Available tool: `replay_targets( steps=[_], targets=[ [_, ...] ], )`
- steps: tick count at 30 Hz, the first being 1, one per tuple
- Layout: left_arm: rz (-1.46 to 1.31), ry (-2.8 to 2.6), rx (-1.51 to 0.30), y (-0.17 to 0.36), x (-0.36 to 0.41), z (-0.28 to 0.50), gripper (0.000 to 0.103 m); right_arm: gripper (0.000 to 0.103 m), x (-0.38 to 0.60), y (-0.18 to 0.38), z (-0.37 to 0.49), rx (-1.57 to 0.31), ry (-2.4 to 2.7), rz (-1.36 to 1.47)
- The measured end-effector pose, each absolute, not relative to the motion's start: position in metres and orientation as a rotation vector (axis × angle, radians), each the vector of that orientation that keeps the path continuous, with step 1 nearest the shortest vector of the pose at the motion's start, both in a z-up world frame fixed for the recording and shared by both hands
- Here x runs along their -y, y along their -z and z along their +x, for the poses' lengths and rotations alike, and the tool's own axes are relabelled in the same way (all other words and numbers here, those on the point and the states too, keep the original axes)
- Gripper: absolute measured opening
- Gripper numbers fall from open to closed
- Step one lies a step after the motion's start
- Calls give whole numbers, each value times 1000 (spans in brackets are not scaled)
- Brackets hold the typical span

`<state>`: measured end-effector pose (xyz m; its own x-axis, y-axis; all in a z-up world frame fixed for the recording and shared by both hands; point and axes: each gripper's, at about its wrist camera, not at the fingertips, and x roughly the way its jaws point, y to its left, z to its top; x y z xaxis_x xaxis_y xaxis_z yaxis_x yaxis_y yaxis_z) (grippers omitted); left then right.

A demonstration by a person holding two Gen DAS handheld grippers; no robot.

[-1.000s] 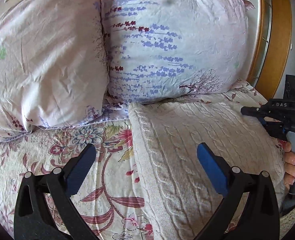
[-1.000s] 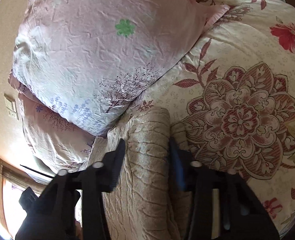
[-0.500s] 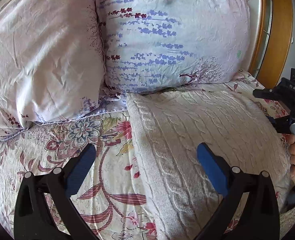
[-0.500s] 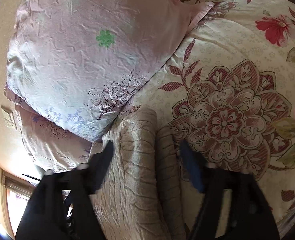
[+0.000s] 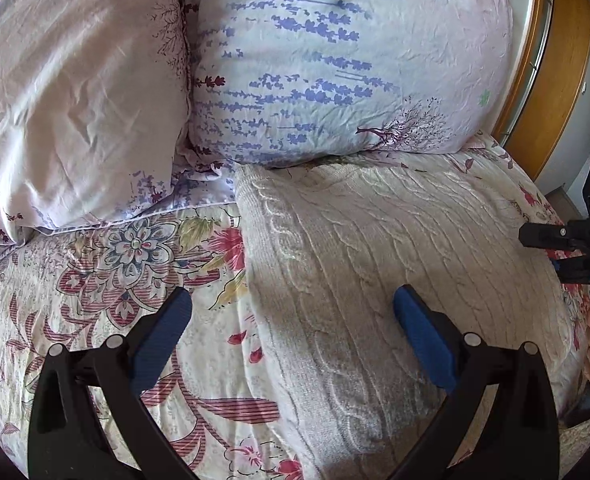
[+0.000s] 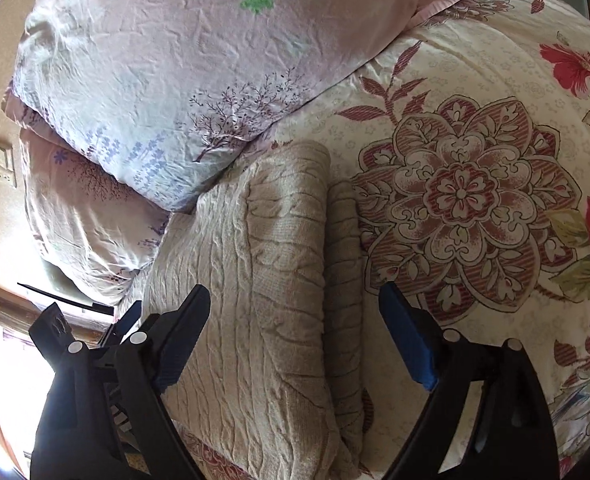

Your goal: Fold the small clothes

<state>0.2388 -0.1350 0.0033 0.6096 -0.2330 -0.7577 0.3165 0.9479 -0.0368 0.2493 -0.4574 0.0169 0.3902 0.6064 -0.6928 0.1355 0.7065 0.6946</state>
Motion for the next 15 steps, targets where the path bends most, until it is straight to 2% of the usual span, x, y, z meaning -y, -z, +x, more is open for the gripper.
replay_targets(
  steps=[5, 8, 10, 11, 13, 15],
  targets=[
    [-102, 448, -1004, 8, 121, 265, 100, 81, 446, -11, 250, -1190, -431, 781],
    [-200, 517, -1064, 14, 116, 276, 91, 81, 446, -10, 251, -1189, -451, 801],
    [-249, 552, -1095, 18, 115, 281, 87, 80, 453, -7, 250, -1182, -455, 855],
    [-264, 562, -1108, 20, 115, 283, 87, 76, 456, -6, 250, -1178, -437, 864],
    [-271, 566, -1111, 21, 116, 284, 87, 72, 460, -8, 250, -1161, -387, 854],
    [-272, 567, -1111, 22, 117, 285, 87, 72, 460, -9, 250, -1154, -375, 852]
  ],
)
